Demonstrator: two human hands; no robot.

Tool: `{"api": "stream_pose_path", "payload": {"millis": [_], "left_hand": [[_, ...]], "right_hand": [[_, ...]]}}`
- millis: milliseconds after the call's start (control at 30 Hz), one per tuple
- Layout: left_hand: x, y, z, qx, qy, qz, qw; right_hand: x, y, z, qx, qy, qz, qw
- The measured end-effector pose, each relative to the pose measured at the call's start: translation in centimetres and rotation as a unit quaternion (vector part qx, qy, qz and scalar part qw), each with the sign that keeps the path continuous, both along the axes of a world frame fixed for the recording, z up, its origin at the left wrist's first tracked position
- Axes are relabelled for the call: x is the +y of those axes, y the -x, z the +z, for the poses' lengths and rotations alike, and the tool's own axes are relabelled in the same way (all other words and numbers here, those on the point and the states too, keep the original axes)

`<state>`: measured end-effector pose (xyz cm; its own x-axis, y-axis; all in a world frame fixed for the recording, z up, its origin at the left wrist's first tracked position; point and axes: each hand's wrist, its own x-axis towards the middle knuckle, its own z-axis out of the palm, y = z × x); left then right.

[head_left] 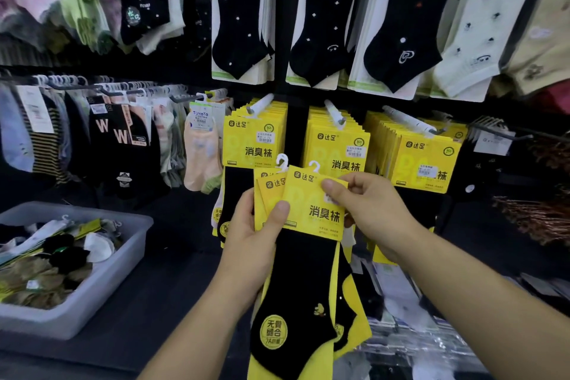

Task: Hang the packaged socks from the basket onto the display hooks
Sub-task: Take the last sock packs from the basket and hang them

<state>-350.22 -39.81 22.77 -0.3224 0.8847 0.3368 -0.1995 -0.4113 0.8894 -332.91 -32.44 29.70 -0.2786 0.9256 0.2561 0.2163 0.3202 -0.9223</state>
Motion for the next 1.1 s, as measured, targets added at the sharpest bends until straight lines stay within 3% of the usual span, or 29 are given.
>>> {"api": "stream_pose_path", "payload": {"millis": [267,433,833,1100], "left_hand": [[0.8,0.0,-0.2,0.061,0.002,0.058,0.996],[0.8,1.0,-0.2,0.085,0.01,0.075,0.993],[0.2,2.0,-0.1,0.12,0.014,0.063,0.991],[0.2,1.9,-0.1,0.119,0.008,0.071,0.99]], "right_hand": [[3.1,-2.5,2.8,0.072,-0.075,-0.103,0.989],[3.9,-2.4,4.4,0.057,-0.143,-0.143,0.978],[4.0,-1.3,4.1,0.023,-0.14,-0.085,0.986],[4.1,-1.3,4.7,0.088,-0.155,-0.121,0.976]]}}
